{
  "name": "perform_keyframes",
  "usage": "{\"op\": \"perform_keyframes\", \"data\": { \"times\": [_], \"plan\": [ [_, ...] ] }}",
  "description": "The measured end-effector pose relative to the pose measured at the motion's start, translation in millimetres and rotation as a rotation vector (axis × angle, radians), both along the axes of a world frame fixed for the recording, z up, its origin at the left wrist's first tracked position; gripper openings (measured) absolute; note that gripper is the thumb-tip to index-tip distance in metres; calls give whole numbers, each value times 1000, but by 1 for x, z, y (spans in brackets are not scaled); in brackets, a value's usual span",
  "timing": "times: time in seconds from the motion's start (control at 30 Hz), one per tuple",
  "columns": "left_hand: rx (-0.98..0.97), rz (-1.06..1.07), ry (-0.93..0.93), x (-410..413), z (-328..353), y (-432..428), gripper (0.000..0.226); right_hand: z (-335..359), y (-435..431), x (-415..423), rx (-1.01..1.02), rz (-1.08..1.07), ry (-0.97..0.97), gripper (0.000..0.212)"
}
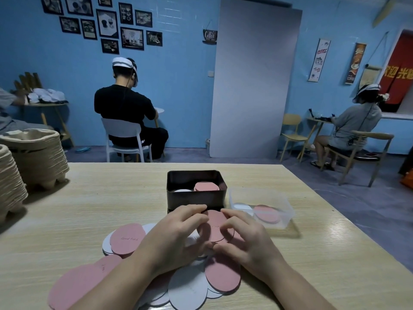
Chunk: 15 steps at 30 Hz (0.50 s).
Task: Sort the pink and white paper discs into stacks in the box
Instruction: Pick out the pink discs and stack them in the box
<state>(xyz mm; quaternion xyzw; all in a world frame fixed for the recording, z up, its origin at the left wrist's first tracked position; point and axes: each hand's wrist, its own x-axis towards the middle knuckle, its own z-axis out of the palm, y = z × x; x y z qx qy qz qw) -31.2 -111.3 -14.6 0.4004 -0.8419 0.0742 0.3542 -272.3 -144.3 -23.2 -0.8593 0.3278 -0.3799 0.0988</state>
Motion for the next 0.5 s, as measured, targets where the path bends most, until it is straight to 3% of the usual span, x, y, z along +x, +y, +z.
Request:
{"op": "perform_keyframes", "data": {
  "times": [0.5],
  "plan": [
    [46,-49,53,3,-3,-1,25,-1,1,4,2,19,-21,41]
  ]
}}
